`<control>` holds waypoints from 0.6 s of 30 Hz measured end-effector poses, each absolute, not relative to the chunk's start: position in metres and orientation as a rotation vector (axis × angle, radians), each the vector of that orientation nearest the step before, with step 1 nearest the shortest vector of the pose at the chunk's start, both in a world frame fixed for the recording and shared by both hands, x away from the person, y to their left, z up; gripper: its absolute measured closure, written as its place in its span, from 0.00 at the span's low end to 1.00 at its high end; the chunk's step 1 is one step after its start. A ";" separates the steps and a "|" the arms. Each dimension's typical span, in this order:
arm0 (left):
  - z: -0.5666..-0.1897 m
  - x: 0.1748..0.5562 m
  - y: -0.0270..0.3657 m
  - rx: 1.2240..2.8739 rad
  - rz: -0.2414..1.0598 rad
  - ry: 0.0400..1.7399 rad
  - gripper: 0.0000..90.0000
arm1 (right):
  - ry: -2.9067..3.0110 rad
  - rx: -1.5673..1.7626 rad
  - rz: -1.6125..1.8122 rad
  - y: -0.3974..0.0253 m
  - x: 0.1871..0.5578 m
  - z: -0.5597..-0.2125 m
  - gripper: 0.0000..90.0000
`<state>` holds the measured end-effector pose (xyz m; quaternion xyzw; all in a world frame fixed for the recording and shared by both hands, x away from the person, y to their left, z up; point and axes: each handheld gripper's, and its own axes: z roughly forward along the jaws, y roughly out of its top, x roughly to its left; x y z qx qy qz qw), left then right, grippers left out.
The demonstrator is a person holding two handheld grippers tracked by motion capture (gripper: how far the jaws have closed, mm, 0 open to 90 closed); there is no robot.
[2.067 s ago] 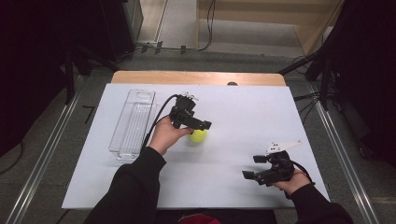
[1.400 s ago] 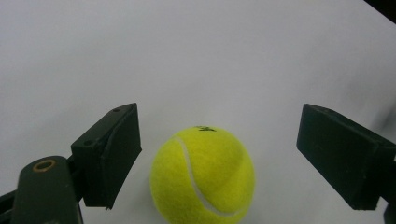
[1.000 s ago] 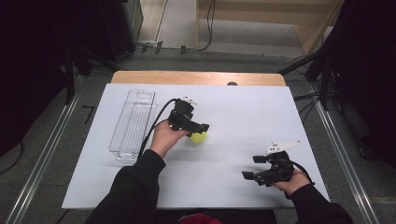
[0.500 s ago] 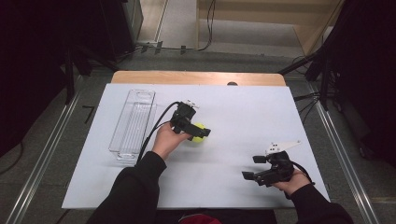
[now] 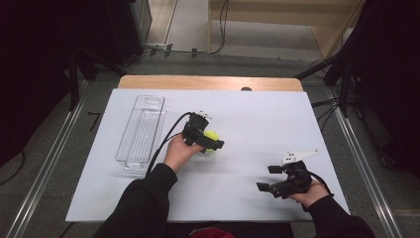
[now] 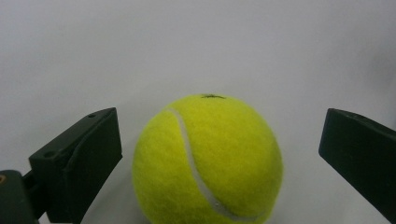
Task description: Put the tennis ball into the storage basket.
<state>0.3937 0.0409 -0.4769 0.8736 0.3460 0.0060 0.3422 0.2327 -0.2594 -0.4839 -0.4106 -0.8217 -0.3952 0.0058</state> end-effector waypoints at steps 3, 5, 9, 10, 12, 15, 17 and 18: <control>-0.480 0.393 0.040 2.285 0.008 0.893 0.00 | -2.573 -1.286 -1.237 -0.260 0.233 -0.484 0.14; -0.482 0.393 0.039 2.288 0.011 0.889 0.00 | -2.572 -1.288 -1.237 -0.260 0.233 -0.484 0.14; -0.485 0.392 0.038 2.297 0.018 0.890 0.00 | -2.573 -1.287 -1.236 -0.260 0.233 -0.484 0.14; -0.486 0.392 0.038 2.299 0.014 0.891 0.00 | -2.573 -1.287 -1.236 -0.260 0.233 -0.484 0.14; -0.488 0.392 0.038 2.292 -0.002 0.905 0.00 | -2.574 -1.287 -1.236 -0.260 0.233 -0.484 0.14; -0.490 0.392 0.039 2.301 0.006 0.908 0.00 | -2.574 -1.285 -1.237 -0.260 0.232 -0.484 0.14; -0.492 0.392 0.039 2.302 0.013 0.918 0.00 | -2.575 -1.286 -1.236 -0.260 0.233 -0.484 0.14; -0.493 0.392 0.039 2.306 0.014 0.919 0.00 | -2.575 -1.287 -1.235 -0.260 0.233 -0.484 0.14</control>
